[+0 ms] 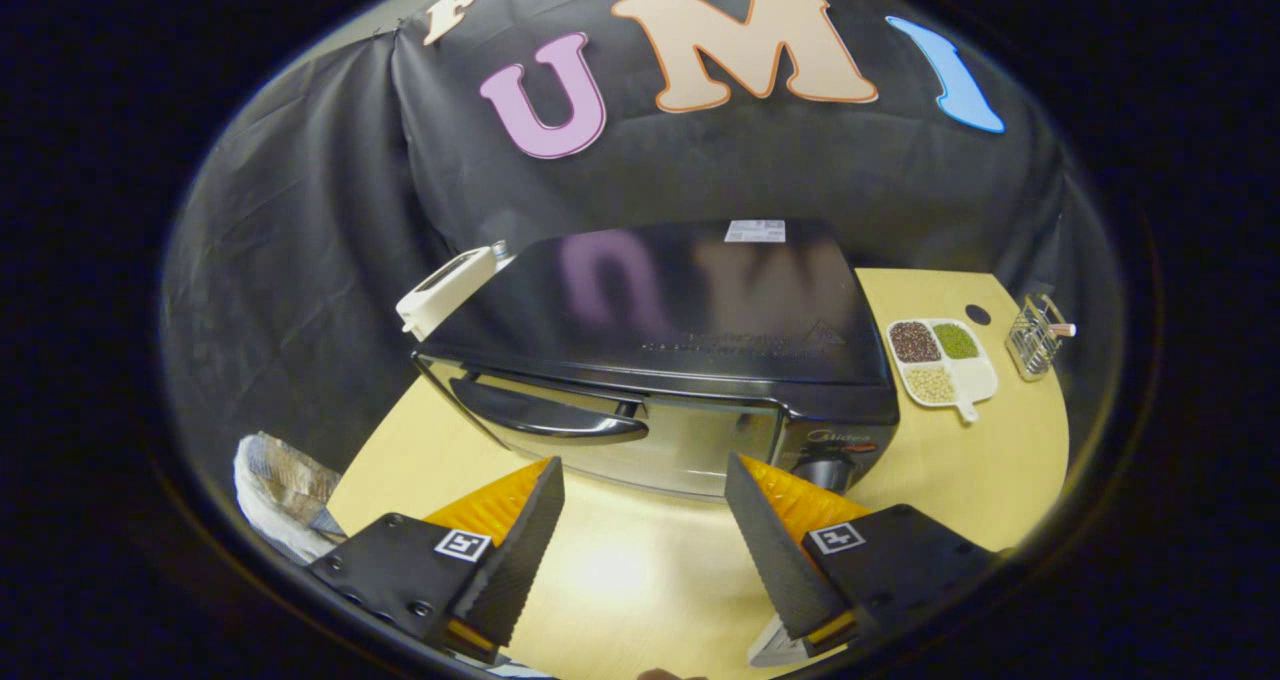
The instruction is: Open the toaster oven, put the food inside, and close the toaster oven door.
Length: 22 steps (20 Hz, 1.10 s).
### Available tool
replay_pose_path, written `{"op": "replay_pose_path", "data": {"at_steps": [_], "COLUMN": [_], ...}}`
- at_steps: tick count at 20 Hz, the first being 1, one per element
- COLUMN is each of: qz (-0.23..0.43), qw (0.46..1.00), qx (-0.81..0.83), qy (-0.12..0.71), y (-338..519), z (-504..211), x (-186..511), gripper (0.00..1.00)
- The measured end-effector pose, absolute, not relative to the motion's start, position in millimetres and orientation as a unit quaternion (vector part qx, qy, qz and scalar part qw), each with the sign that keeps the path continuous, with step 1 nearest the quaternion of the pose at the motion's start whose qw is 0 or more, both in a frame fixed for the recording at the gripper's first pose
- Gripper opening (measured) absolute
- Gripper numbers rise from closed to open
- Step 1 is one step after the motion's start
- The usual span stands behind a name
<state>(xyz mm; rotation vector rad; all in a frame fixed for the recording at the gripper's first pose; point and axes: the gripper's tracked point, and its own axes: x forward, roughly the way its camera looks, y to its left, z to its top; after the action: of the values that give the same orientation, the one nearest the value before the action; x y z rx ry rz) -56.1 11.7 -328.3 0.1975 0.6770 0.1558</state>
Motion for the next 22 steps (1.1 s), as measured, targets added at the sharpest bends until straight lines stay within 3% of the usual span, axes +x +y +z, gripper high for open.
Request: {"op": "replay_pose_path", "data": {"at_steps": [4, 16, 22], "qz": [0.063, -0.011, -0.043], "qw": [0.959, 1.000, 0.999], "qx": [0.077, 0.007, 0.005], "qy": [0.265, 0.023, -0.024], "y": [-7.4, -128.2, -183.1], "z": [-273.2, 5.8, 61.6], "x": [-51.4, -36.5, -47.4], "gripper": [0.99, 0.99, 0.99]}}
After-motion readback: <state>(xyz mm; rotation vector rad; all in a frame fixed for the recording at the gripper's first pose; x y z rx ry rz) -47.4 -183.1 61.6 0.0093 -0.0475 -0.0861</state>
